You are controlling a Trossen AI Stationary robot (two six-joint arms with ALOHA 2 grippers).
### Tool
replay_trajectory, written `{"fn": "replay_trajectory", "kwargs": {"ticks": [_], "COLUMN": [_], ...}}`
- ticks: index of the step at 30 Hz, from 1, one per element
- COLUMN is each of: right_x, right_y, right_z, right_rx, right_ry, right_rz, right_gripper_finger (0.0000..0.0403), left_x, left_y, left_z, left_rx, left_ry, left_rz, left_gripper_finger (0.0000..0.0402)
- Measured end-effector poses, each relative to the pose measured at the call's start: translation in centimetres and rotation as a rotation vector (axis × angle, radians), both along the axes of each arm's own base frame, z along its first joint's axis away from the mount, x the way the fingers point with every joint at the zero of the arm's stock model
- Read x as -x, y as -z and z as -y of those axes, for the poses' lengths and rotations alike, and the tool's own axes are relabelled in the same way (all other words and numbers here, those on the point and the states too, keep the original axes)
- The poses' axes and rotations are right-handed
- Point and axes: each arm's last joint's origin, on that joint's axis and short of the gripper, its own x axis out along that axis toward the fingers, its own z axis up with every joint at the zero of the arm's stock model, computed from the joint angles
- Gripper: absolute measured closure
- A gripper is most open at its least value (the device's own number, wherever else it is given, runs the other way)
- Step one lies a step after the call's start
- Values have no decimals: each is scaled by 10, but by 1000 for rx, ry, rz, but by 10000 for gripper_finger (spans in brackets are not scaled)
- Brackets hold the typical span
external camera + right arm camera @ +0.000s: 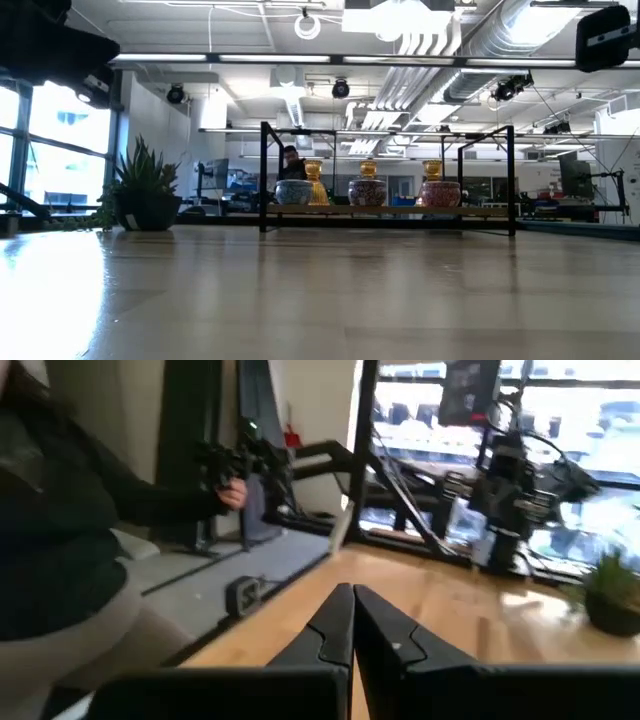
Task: Pick & Place candle stick holders
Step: Return to Home Position
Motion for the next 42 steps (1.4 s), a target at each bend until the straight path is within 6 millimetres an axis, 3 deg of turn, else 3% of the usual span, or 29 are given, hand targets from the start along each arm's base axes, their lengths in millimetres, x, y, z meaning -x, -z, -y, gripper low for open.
{"fn": "replay_trajectory", "kwargs": {"ticks": [8, 17, 42], "right_x": [-5, -7, -29], "right_y": [26, 27, 30], "right_z": [-8, -7, 37], "right_rx": [-5, 87, 172], "right_ry": [-55, -30, 105], "right_rz": [18, 67, 70], "right_gripper_finger": [403, 403, 403], "left_x": [0, 0, 0], "left_y": [1, 4, 1], "left_z": [2, 1, -2], "left_rx": [-8, -33, -161], "left_ry": [55, 45, -77], "left_rz": [-8, -21, 19], "left_gripper_finger": [401, 401, 401]}}
